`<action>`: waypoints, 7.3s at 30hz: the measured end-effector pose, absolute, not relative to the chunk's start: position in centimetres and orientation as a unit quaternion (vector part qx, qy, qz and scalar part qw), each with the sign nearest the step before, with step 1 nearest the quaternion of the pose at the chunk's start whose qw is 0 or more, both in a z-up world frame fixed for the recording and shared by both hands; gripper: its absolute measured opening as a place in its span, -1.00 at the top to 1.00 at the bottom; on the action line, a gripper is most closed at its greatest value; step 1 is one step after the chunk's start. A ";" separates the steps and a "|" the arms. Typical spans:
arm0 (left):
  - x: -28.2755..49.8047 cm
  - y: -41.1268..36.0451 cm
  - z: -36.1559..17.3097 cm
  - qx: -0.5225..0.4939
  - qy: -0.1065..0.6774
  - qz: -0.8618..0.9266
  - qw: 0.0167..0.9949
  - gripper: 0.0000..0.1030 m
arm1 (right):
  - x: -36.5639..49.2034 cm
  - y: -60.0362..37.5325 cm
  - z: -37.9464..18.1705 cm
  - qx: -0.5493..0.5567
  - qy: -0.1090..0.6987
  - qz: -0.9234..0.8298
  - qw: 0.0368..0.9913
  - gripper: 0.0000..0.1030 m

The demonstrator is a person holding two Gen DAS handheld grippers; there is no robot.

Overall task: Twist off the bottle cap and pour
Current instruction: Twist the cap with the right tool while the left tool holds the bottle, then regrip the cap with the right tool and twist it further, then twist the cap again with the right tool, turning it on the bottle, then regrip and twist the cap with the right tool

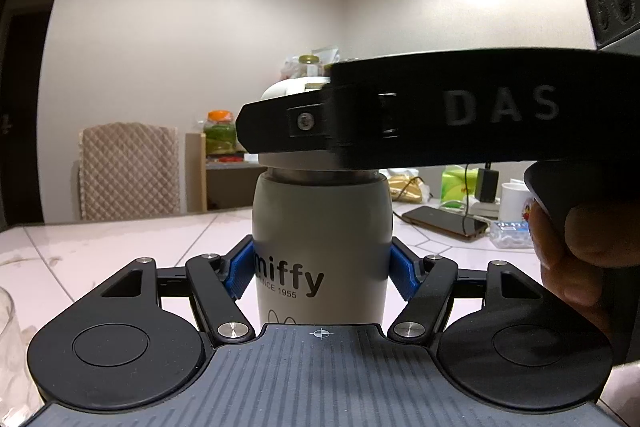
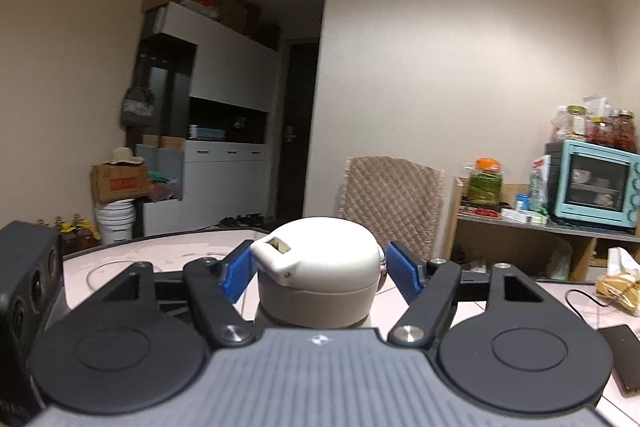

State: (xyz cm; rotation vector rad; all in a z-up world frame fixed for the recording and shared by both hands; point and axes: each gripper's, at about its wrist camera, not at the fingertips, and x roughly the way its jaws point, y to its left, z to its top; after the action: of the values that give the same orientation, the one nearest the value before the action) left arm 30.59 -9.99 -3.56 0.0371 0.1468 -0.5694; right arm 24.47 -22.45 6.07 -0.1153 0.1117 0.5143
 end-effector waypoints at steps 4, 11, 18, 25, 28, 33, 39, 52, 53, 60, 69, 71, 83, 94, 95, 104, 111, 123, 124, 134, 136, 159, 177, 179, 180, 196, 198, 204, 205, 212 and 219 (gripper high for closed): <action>30.9 -9.9 -3.8 0.018 0.072 -0.280 0.957 -0.40 | 24.8 -23.3 6.2 -0.062 0.056 0.286 0.955 -0.41; 31.2 -10.4 -3.5 0.020 0.071 -0.281 0.957 -0.40 | 26.4 -25.2 7.2 -0.096 0.071 0.371 0.921 -0.39; 30.8 -10.5 -3.4 0.018 0.071 -0.282 0.957 -0.40 | 26.7 -25.0 8.4 -0.106 0.079 0.391 0.911 -0.40; 29.6 -10.8 -3.4 0.017 0.071 -0.281 0.957 -0.40 | 23.8 -24.3 9.0 -0.064 0.056 0.319 0.944 -0.67; 30.0 -10.8 -3.3 0.016 0.071 -0.281 0.957 -0.40 | 22.7 -23.4 9.0 -0.047 0.049 0.268 0.961 -0.67; 29.0 -11.2 -3.7 0.017 0.071 -0.281 0.957 -0.40 | 21.8 -22.2 8.6 -0.040 0.041 0.215 0.975 -0.67; 28.1 -11.1 -4.1 0.016 0.070 -0.281 0.957 -0.40 | 22.6 -20.8 7.8 -0.045 0.041 0.185 0.981 -0.66; 28.8 -11.2 -4.4 0.018 0.071 -0.281 0.957 -0.40 | 23.2 -20.5 5.9 -0.031 0.054 0.167 0.984 -0.31; 28.8 -11.2 -4.3 0.018 0.071 -0.281 0.957 -0.40 | 23.1 -20.5 5.9 -0.032 0.054 0.169 0.984 -0.26; 28.7 -11.6 -4.2 0.019 0.070 -0.281 0.957 -0.40 | 23.1 -20.8 6.0 -0.052 0.055 0.194 0.978 -0.26; 28.6 -11.8 -4.4 0.016 0.070 -0.283 0.956 -0.40 | 24.8 -23.5 6.6 -0.060 0.058 0.309 0.947 -0.25; 29.3 -11.9 -4.4 0.016 0.070 -0.283 0.957 -0.40 | 25.2 -24.2 6.8 -0.061 0.059 0.337 0.938 -0.25; 29.0 -12.1 -4.9 0.018 0.069 -0.283 0.956 -0.40 | 26.5 -25.8 8.7 -0.068 0.071 0.409 0.907 -0.26; 29.2 -11.3 -4.1 0.015 0.070 -0.283 0.956 -0.40 | 22.2 -23.0 9.2 -0.057 0.038 0.263 0.962 -0.67; 29.2 -11.3 -4.0 0.014 0.070 -0.283 0.956 -0.40 | 22.1 -22.8 9.1 -0.057 0.036 0.253 0.965 -0.67; 29.4 -11.1 -3.7 0.013 0.070 -0.283 0.957 -0.40 | 22.2 -20.3 8.0 -0.054 0.034 0.188 0.980 -0.63; 29.8 -11.4 -3.4 0.014 0.070 -0.282 0.957 -0.40 | 22.7 -19.9 6.9 -0.042 0.046 0.176 0.982 -0.31; 29.3 -11.4 -3.6 0.015 0.070 -0.284 0.956 -0.40 | 23.0 -21.2 7.0 -0.066 0.046 0.226 0.971 -0.26; 29.3 -11.5 -3.6 0.015 0.069 -0.284 0.956 -0.40 | 23.3 -21.8 7.2 -0.061 0.051 0.245 0.966 -0.25; 30.5 -11.6 -3.3 0.015 0.071 -0.286 0.956 -0.40 | 25.9 -25.8 8.3 -0.072 0.059 0.390 0.916 -0.25; 31.3 -11.6 -3.2 0.016 0.072 -0.285 0.956 -0.40 | 26.5 -26.4 8.6 -0.075 0.059 0.417 0.904 -0.25; 33.5 -10.5 -4.1 0.015 0.068 -0.285 0.956 -0.40 | 24.4 -25.7 10.3 -0.049 0.047 0.337 0.939 -0.66; 27.7 -10.4 -3.6 0.014 0.068 -0.285 0.956 -0.40 | 22.1 -21.7 6.5 -0.032 0.032 0.198 0.979 -0.66; 27.3 -10.4 -3.5 0.014 0.068 -0.285 0.956 -0.40 | 22.2 -21.4 6.3 -0.034 0.032 0.198 0.979 -0.66; 27.4 -10.3 -3.4 0.014 0.068 -0.284 0.956 -0.40 | 22.3 -21.2 6.1 -0.033 0.033 0.198 0.979 -0.66; 28.2 -9.7 -3.4 0.014 0.069 -0.284 0.956 -0.40 | 21.6 -20.6 6.0 -0.030 0.035 0.197 0.979 -0.26; 28.1 -9.7 -3.3 0.014 0.069 -0.285 0.956 -0.40 | 21.6 -20.6 6.0 -0.028 0.034 0.199 0.979 -0.26; 27.9 -9.6 -3.5 0.015 0.068 -0.284 0.956 -0.40 | 21.7 -20.8 6.1 -0.036 0.037 0.212 0.976 -0.26; 27.8 -9.5 -3.6 0.015 0.068 -0.284 0.956 -0.40 | 21.7 -20.9 6.2 -0.037 0.038 0.215 0.975 -0.26; 26.8 -9.5 -3.7 0.016 0.068 -0.283 0.957 -0.40 | 21.8 -21.0 6.5 -0.043 0.038 0.231 0.971 -0.26; 26.1 -8.9 -3.8 0.016 0.068 -0.282 0.957 -0.40 | 21.8 -21.4 6.6 -0.049 0.039 0.249 0.966 -0.26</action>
State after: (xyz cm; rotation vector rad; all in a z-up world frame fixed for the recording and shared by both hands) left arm 26.08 -8.88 -3.81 0.0315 0.1377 -0.5718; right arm 21.79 -21.38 6.63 -0.0982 0.0780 0.5042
